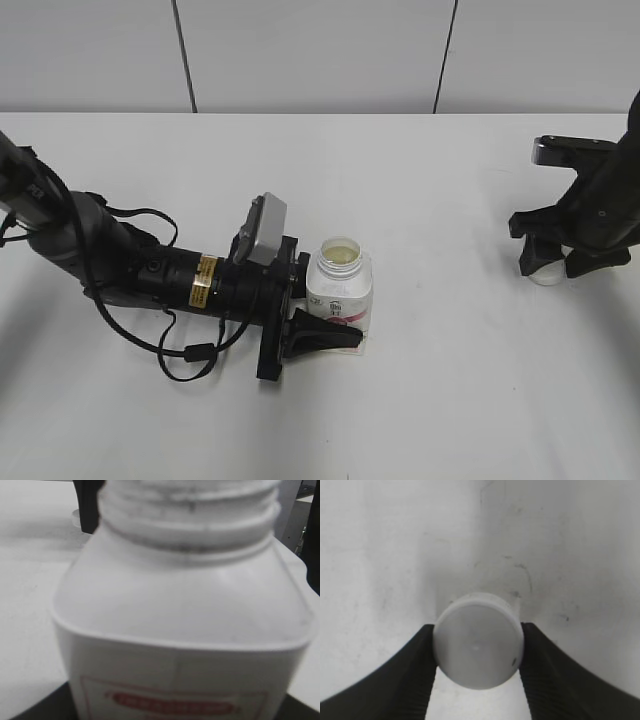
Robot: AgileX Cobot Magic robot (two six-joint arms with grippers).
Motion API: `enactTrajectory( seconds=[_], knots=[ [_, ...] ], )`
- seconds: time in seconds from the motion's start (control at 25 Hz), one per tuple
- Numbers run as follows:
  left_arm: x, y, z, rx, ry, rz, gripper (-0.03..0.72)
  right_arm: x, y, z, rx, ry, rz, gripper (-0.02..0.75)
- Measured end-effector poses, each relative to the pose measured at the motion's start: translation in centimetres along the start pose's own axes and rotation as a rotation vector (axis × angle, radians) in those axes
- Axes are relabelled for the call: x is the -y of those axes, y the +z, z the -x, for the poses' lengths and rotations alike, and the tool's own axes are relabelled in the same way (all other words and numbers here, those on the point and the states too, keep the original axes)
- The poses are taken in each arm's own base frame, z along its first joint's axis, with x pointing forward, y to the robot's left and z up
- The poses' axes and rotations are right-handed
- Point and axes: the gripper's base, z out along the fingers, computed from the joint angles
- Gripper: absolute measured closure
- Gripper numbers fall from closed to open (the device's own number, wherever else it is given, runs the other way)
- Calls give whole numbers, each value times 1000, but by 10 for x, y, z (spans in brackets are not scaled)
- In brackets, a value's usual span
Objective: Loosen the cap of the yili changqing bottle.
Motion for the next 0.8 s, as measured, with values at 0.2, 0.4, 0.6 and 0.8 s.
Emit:
enactTrajectory(
  seconds=[0.2,0.4,0.6,0.8],
  knots=[
    [0,0,0,0,0,0,297,0,0,0,0,0,0,181],
    [0,0,0,0,0,0,297,0,-1,0,4,1,0,162],
    [0,0,0,0,0,0,298,-3,-18,12,48,-6,8,161],
    [0,0,0,-4,1,2,221,-6,-29,22,70,-11,14,161]
  ],
)
